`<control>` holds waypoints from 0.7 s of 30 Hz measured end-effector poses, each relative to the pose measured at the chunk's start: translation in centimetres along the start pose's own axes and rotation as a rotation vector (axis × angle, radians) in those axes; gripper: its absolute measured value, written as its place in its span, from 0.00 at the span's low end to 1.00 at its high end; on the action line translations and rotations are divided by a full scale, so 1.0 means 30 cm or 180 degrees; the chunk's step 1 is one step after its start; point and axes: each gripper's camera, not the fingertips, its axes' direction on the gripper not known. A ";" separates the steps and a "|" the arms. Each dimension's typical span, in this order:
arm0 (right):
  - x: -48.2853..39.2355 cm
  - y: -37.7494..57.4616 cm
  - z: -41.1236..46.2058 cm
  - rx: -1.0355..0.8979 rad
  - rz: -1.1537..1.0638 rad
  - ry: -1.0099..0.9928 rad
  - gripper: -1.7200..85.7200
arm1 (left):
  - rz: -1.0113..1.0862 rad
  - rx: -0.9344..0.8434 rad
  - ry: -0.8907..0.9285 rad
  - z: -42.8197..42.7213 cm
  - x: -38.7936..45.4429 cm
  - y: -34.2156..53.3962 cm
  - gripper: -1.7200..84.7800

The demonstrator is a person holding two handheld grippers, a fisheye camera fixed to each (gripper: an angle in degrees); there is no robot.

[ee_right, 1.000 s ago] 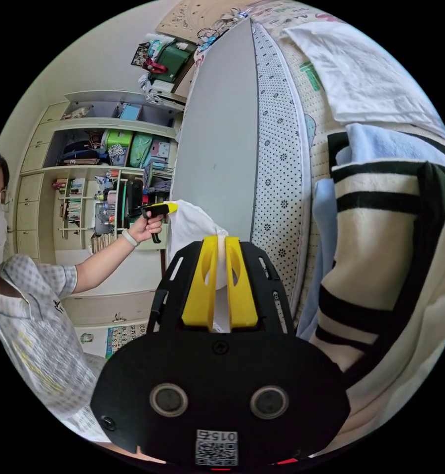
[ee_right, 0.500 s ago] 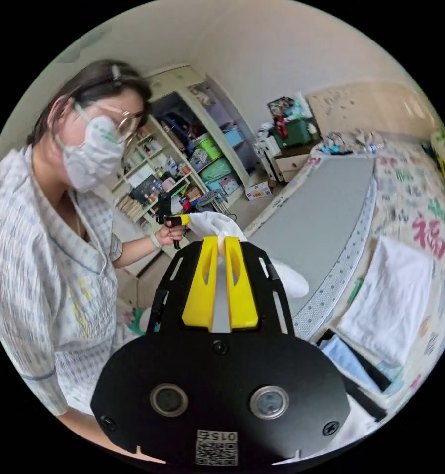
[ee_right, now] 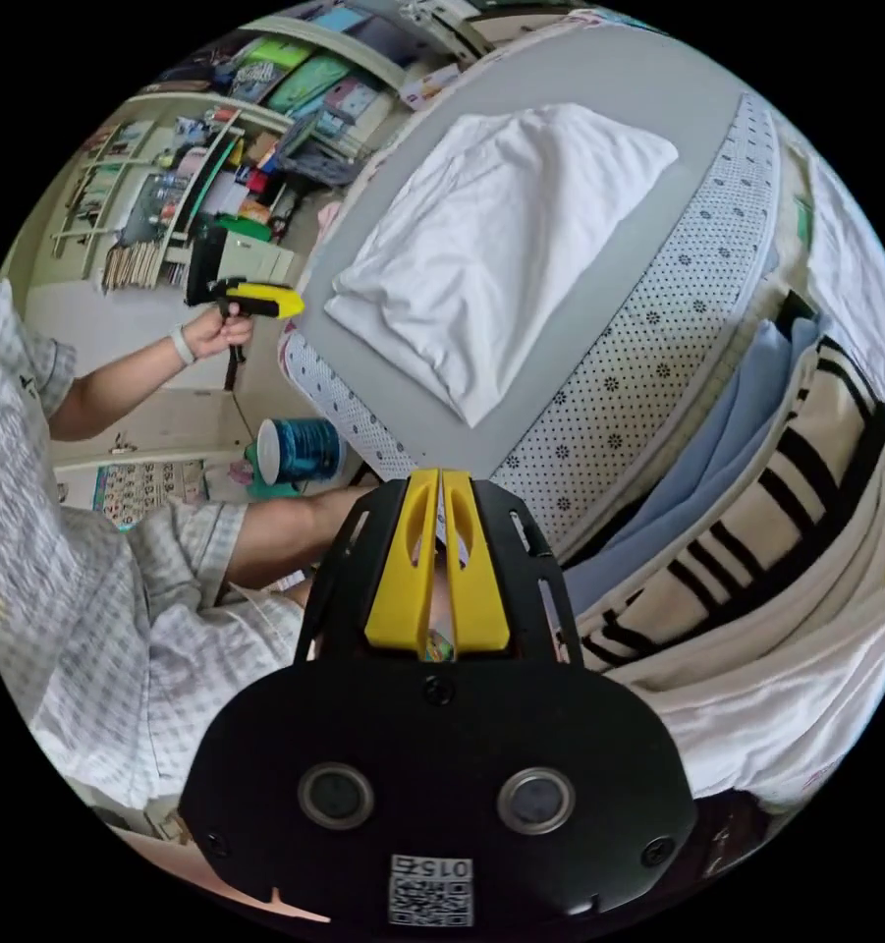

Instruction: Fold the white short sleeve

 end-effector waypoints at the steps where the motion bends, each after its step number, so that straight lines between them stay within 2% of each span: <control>1: -0.022 0.007 0.003 0.0212 0.0097 0.0024 0.04 | -0.0068 0.0068 -0.0041 -0.006 0.011 0.052 0.05; 4: -0.142 -0.066 0.022 0.0713 -0.0060 0.0369 0.07 | -0.0336 0.0280 -0.0220 -0.021 0.046 0.124 0.10; 6: -0.210 -0.173 0.075 0.0840 -0.0273 0.0467 0.09 | -0.0504 0.0471 -0.0276 -0.020 0.060 0.131 0.12; 9: -0.261 -0.336 0.205 0.0716 -0.0478 0.0631 0.12 | -0.0898 0.0930 -0.0075 0.005 0.057 0.122 0.14; 13: -0.150 -0.291 0.297 0.0639 -0.0318 0.0846 0.12 | -0.1391 0.1162 -0.0214 0.068 0.057 0.122 0.13; 16: -0.020 -0.201 0.365 0.0345 -0.0188 0.1294 0.12 | -0.1533 0.1064 -0.0114 0.120 0.056 0.112 0.12; 21: 0.131 -0.201 0.476 0.0046 -0.0378 0.1500 0.12 | -0.1679 0.0909 0.0079 0.192 0.036 0.080 0.10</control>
